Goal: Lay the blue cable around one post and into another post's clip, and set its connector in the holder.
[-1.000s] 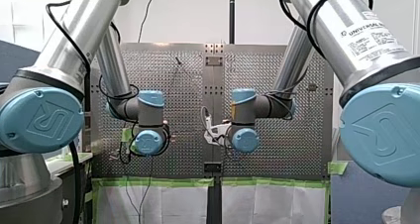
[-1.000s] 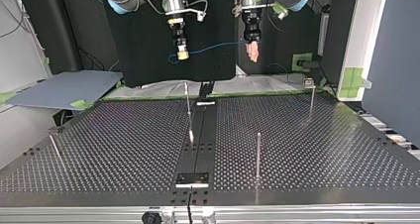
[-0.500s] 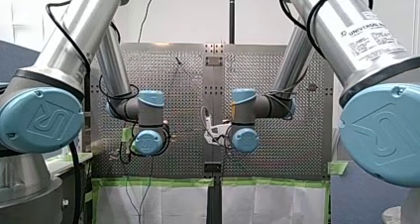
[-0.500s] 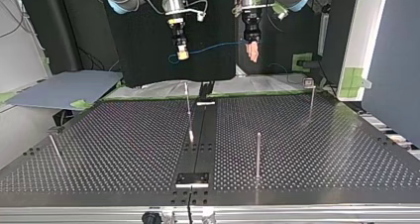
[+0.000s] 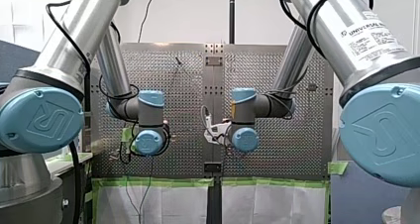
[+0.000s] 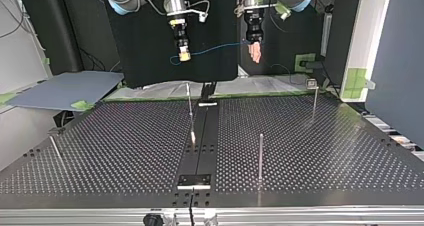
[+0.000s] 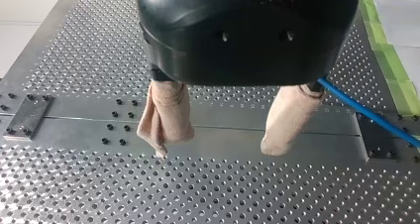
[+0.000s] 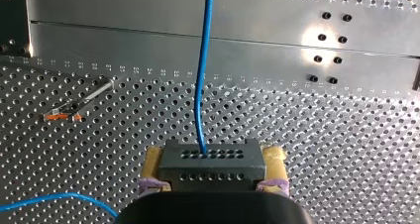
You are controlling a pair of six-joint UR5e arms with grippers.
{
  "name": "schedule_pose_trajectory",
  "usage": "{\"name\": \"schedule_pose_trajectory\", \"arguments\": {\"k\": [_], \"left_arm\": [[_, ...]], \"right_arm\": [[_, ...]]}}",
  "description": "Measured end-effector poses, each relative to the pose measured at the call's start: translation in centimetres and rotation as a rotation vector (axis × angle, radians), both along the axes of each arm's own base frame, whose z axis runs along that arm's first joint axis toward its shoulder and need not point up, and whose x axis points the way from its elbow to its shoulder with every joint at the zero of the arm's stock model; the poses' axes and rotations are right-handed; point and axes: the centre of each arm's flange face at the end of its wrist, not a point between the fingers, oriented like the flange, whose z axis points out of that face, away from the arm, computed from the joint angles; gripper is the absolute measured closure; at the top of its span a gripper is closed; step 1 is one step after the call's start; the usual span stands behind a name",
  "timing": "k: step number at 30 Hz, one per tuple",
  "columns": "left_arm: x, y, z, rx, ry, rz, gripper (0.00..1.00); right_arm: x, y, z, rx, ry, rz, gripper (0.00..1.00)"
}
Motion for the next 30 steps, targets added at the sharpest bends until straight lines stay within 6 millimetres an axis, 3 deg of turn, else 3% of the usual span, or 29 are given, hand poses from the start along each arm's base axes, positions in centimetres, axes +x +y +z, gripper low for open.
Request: {"name": "schedule_pose_trajectory", "arguments": {"k": [9, 10, 12, 19, 25, 30], "left_arm": [[0.0, 0.0, 0.0, 0.0, 0.002, 0.0, 0.0], [-0.2, 0.0, -0.2, 0.001, 0.006, 0.0, 0.0], [-1.0, 0.2, -0.8, 0.008, 0.03, 0.0, 0.0], [-4.4, 0.3, -3.6, 0.069, 0.137, -0.012, 0.0], [-6.1, -0.6, -4.3, 0.09, 0.158, -0.057, 0.0], [-6.3, -0.8, -4.4, 0.091, 0.159, -0.064, 0.0]], "right_arm": [[0.0, 0.0, 0.0, 0.0, 0.0, 0.0, 0.89], [0.1, 0.0, 0.0, 0.001, -0.001, 0.0, 0.84], [0.4, 0.2, -0.3, 0.01, -0.002, 0.0, 0.84], [2.5, 2.3, -3.0, 0.093, 0.016, 0.013, 0.84], [2.2, 3.5, -5.8, 0.158, 0.086, 0.018, 0.84], [1.9, 3.7, -6.4, 0.18, 0.112, 0.017, 0.84]]}}
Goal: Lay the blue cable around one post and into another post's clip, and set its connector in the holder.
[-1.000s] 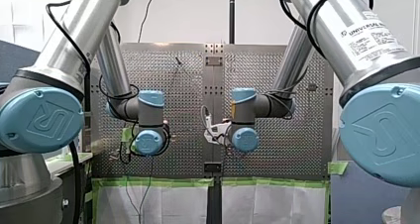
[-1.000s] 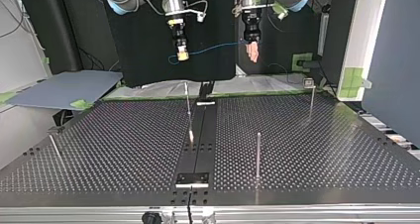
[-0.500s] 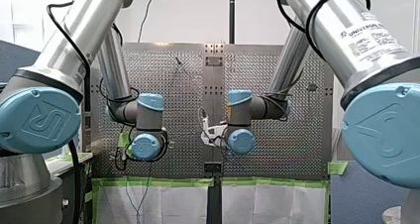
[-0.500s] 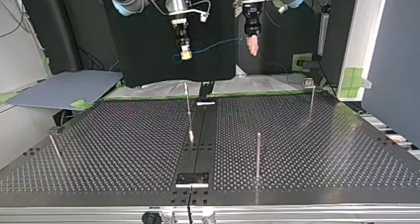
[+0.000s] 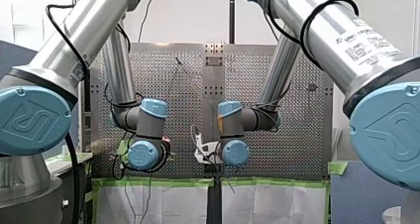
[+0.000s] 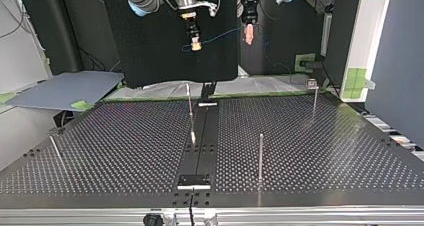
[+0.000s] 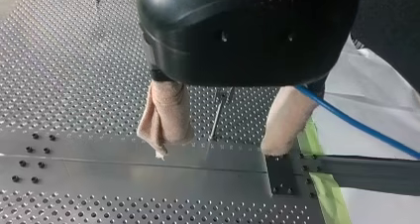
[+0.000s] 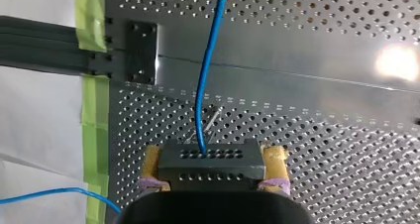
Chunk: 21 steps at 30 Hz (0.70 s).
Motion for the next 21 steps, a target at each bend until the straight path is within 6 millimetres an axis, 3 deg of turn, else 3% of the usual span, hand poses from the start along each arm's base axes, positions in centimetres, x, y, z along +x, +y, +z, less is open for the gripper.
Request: {"name": "schedule_pose_trajectory", "arguments": {"k": [8, 15, 21], "left_arm": [[0.1, -0.5, 0.3, -0.01, -0.004, -0.014, 0.0], [2.0, -2.9, 3.1, -0.087, -0.039, -0.077, 0.0], [3.2, -3.7, 5.7, -0.158, -0.052, -0.096, 0.0]], "right_arm": [[0.2, -0.1, 0.4, -0.006, 0.006, -0.003, 0.84], [0.9, -1.0, 3.8, -0.029, -0.014, -0.051, 0.84], [0.6, -1.5, 6.5, -0.01, -0.053, -0.068, 0.84]]}}
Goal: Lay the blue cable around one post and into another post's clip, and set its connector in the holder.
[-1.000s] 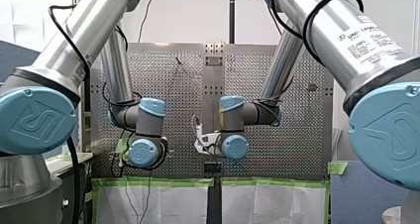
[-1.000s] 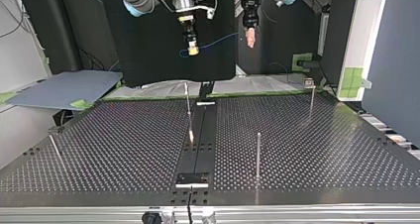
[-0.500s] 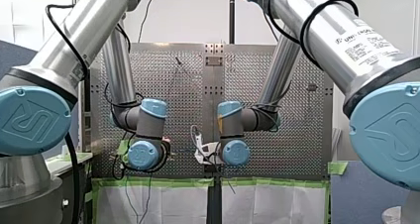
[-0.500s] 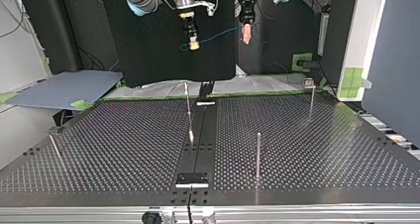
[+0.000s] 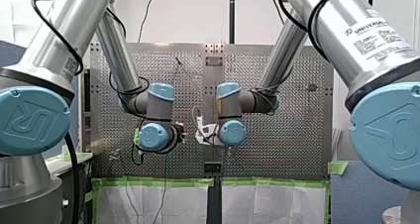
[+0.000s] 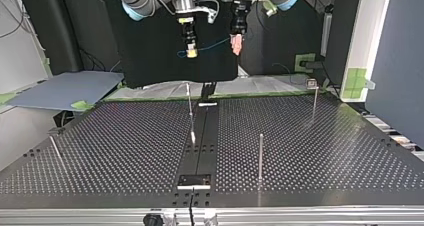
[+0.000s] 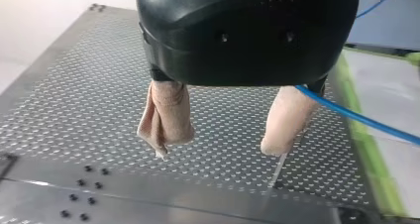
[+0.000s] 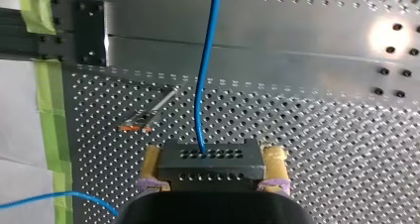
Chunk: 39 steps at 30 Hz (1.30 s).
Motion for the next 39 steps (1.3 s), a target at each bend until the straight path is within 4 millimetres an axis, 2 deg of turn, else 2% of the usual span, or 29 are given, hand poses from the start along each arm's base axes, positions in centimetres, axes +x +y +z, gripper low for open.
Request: {"name": "schedule_pose_trajectory", "arguments": {"k": [6, 13, 20, 34, 39], "left_arm": [[1.3, -0.2, 2.8, -0.033, -0.025, 0.038, 0.0], [2.9, -1.1, 6.7, -0.07, -0.067, 0.043, 0.0], [4.1, -1.2, 10.6, -0.099, -0.101, 0.056, 0.0], [4.9, 1.1, 16.7, -0.116, -0.133, 0.126, 0.0], [4.8, 2.1, 18.5, -0.118, -0.139, 0.145, 0.0]], "right_arm": [[-0.1, -0.8, 3.2, 0.0, -0.025, -0.003, 0.84], [0.0, -2.7, 8.1, -0.027, -0.063, -0.014, 0.84], [-0.4, -3.6, 12.3, -0.054, -0.098, -0.009, 0.84], [-0.5, -4.3, 21.5, -0.147, -0.198, 0.032, 0.84], [-0.4, -4.3, 22.5, -0.149, -0.2, 0.039, 0.84]]}}
